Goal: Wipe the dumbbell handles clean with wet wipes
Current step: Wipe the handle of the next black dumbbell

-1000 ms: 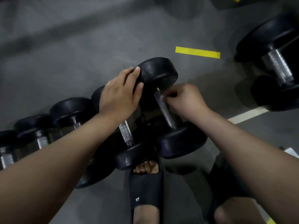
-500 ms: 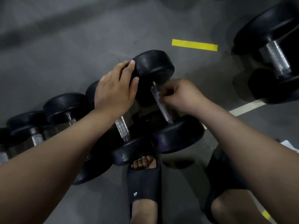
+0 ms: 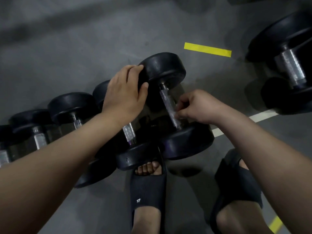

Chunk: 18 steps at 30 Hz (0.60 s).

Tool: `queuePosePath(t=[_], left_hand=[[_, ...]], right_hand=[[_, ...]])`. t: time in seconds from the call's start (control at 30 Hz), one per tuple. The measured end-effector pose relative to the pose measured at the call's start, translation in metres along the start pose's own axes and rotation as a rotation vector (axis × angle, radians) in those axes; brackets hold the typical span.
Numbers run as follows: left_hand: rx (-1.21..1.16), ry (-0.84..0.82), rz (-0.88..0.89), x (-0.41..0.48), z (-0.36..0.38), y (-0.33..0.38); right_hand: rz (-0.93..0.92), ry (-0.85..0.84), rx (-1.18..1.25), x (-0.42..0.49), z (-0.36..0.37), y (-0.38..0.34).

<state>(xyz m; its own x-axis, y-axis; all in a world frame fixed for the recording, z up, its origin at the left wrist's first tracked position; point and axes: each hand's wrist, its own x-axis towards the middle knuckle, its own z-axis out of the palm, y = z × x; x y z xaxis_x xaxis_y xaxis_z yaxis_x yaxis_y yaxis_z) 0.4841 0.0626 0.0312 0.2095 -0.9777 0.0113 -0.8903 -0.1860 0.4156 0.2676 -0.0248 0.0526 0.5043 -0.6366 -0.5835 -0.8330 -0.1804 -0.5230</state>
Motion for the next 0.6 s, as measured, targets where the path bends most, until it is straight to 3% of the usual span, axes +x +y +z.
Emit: queuePosePath(t=[0.13, 0.3, 0.47, 0.6], left_hand=[[-0.015, -0.096, -0.003, -0.044, 0.000, 0.017], [-0.085, -0.298, 0.056, -0.088, 0.015, 0.041], [-0.104, -0.500, 0.103, -0.084, 0.017, 0.037], [-0.115, -0.547, 0.104, -0.086, 0.017, 0.035]], right_hand=[[0.033, -0.141, -0.077, -0.007, -0.004, 0.006], [-0.007, 0.040, 0.024, -0.003, 0.005, 0.006], [0.022, -0.131, -0.036, -0.006, -0.003, 0.009], [-0.037, 0.151, 0.119, 0.019, 0.008, 0.002]])
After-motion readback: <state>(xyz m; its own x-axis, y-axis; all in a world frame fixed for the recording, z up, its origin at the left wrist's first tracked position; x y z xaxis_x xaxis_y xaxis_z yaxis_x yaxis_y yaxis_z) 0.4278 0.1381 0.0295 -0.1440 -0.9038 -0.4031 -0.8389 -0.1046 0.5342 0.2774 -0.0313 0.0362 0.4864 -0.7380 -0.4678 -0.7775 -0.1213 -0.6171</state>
